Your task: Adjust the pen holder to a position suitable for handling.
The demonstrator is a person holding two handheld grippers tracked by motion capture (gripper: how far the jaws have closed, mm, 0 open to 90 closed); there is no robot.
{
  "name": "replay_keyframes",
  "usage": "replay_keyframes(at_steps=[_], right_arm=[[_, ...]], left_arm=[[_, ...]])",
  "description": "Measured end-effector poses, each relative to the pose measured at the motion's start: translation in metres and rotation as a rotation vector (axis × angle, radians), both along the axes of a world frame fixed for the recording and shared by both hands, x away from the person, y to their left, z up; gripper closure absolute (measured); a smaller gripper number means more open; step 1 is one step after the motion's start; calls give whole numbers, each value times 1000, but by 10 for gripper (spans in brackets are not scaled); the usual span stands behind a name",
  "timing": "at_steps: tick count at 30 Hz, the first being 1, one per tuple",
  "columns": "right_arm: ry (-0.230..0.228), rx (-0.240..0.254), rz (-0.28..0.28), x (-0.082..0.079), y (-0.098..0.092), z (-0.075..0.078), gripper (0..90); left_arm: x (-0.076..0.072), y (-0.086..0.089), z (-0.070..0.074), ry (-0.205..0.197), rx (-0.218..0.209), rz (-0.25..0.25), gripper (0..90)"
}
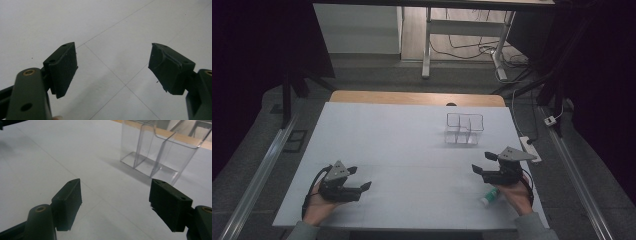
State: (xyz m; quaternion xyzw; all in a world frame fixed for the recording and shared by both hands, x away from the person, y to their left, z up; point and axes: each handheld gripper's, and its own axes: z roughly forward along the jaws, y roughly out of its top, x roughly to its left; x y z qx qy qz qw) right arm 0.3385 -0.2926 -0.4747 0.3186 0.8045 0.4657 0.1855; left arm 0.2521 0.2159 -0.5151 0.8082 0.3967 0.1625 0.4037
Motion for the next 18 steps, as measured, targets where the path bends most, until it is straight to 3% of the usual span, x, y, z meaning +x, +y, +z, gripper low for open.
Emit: replay_keyframes(at_steps=[8,18], right_arm=[[9,15,-63,17,-9,13,274],[25,2,-128,38,-17,18,312]], left_arm=[[1,0,-1,-1,7,-10,229],[1,-1,-1,-3,9,-7,229]])
